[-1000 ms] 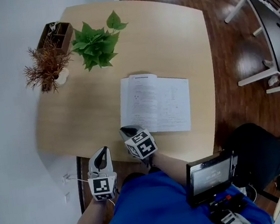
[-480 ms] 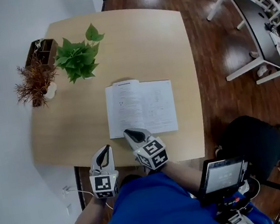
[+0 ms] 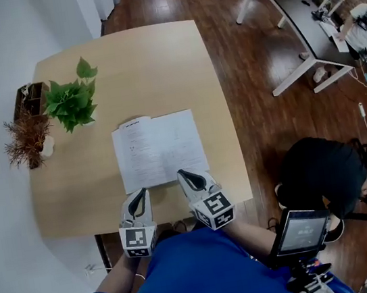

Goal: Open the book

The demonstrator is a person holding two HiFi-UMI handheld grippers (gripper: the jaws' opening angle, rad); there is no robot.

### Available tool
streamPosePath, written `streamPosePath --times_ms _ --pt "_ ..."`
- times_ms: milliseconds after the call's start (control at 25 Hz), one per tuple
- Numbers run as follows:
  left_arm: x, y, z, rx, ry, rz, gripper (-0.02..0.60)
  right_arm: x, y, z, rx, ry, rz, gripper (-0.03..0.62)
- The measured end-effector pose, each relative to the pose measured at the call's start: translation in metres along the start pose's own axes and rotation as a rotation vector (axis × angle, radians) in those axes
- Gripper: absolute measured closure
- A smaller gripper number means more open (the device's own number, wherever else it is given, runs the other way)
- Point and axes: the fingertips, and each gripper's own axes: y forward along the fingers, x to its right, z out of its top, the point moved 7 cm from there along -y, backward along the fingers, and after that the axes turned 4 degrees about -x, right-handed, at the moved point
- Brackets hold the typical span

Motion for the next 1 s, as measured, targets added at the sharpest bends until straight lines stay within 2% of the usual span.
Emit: streamPosePath --times_ms 360,520,720,1000 --pt "0.032 0.014 0.016 0.036 0.05 -0.108 0.575 0.02 -0.06 -0.013 0.063 0.011 -0.163 0.588" --pt "0.041 0.01 0.019 0.041 0.057 -0.135 0.575 0.022 -0.077 -0.017 0.075 0.022 -0.205 0.589" --pt "0.049 0.005 0.018 0.046 0.055 -0.122 0.575 0.018 -0.085 -0.015 0.097 -0.016 -0.197 0.589" --pt "0.089 -0.014 0.025 0.062 0.042 -0.044 0.575 0.019 -0.116 -0.012 0.132 -0.116 -0.114 0.589"
